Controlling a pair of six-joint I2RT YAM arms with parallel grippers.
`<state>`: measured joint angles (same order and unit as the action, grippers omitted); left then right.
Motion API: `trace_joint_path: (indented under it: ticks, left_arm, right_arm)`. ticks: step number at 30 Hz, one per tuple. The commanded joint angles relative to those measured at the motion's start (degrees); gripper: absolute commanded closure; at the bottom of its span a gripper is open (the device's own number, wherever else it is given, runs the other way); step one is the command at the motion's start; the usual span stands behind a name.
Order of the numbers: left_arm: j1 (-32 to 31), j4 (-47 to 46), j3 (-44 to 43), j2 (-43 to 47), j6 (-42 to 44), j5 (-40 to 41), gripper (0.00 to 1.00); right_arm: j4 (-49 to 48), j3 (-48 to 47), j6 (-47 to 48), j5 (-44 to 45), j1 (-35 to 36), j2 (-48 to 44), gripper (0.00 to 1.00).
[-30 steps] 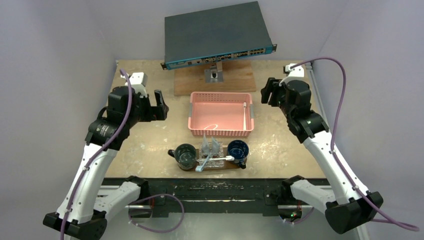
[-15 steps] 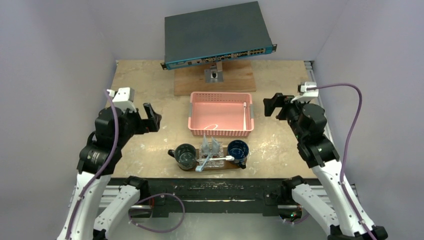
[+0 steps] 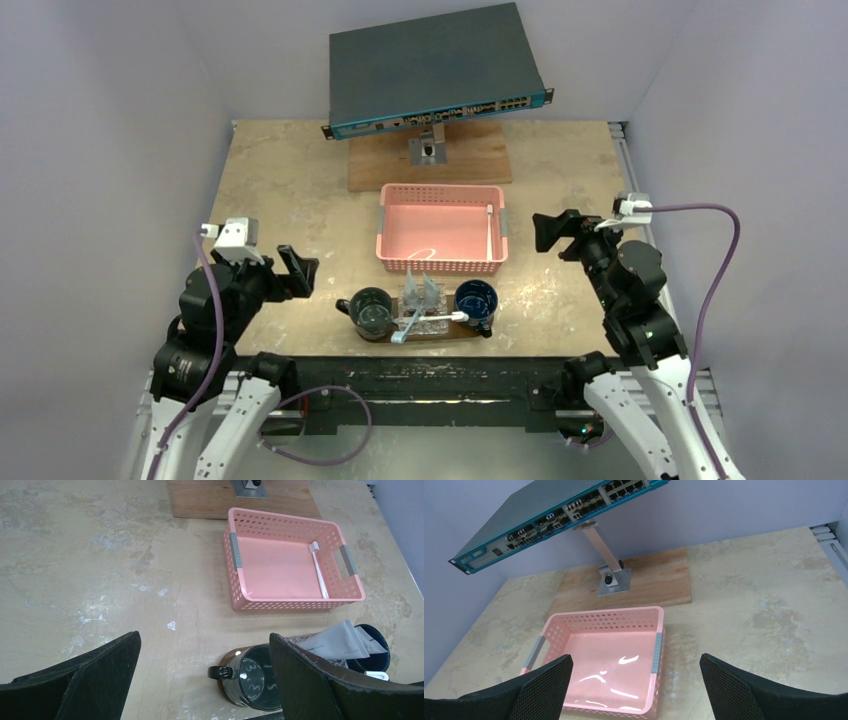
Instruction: Prepare toiletry sets of a toothbrush and toothpaste on the tray
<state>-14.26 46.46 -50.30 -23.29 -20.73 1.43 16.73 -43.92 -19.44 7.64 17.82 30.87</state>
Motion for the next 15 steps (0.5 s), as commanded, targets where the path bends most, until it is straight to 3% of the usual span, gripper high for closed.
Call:
trace_joint_path:
  ticks: [1, 15]
  left_arm:
    - [0.29, -0.14, 0.86, 2.84, -1.74, -1.83, 0.0]
    - [0.24, -1.22, 3.96, 7.55, 0.82, -10.98, 0.0]
  right_arm:
    - [0.02, 2.47, -2.45, -0.74, -0.16, -2.89, 0.01]
    - [-0.88, 5.23, -3.06, -3.73, -0.16, -8.77, 0.01]
